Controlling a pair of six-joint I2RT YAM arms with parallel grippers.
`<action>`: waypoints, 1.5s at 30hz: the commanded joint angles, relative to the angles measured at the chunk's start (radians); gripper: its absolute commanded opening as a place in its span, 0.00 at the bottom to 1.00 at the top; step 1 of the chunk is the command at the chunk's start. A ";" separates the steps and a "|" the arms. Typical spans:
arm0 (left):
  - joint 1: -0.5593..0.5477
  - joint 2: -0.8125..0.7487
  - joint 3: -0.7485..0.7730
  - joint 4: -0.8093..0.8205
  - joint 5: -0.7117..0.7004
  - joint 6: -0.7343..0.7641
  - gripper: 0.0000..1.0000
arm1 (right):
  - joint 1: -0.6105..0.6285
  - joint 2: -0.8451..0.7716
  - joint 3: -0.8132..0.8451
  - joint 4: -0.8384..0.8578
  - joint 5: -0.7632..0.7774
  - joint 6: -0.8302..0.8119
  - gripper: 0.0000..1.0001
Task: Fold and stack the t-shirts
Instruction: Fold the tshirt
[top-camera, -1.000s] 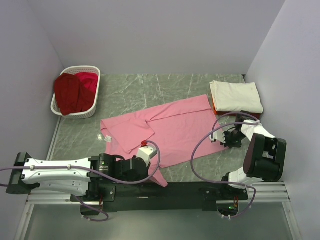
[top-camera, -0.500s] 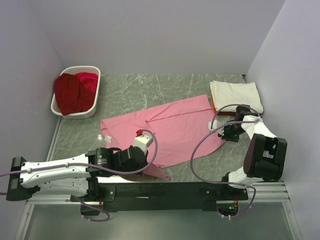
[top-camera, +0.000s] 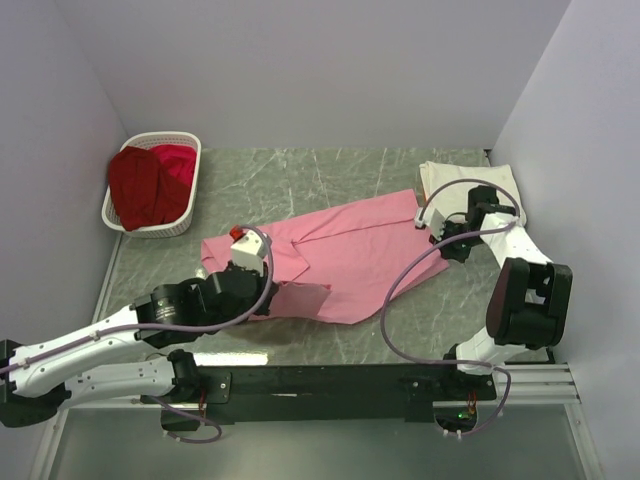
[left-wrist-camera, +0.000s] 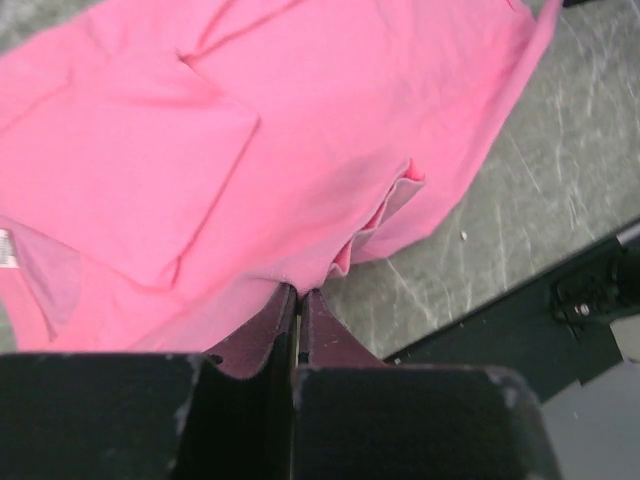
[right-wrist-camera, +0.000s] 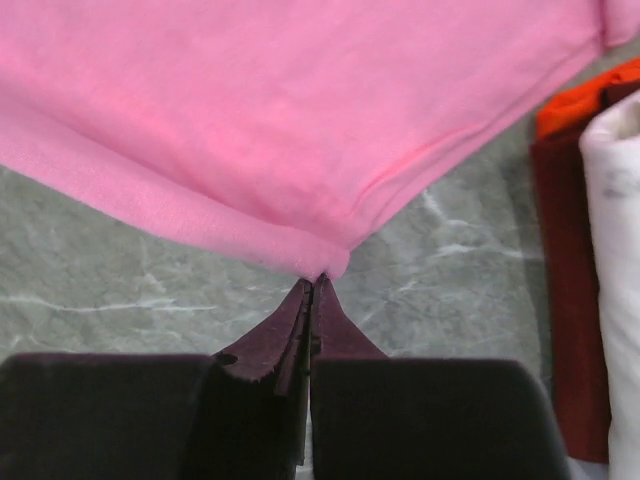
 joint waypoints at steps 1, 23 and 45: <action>0.035 -0.005 0.060 0.010 -0.060 0.066 0.01 | 0.005 0.032 0.068 0.034 -0.028 0.127 0.00; 0.354 0.102 0.120 0.134 -0.021 0.314 0.00 | 0.036 0.144 0.207 0.126 -0.039 0.400 0.00; 0.518 0.185 0.111 0.192 0.075 0.399 0.01 | 0.065 0.248 0.266 0.172 0.056 0.531 0.00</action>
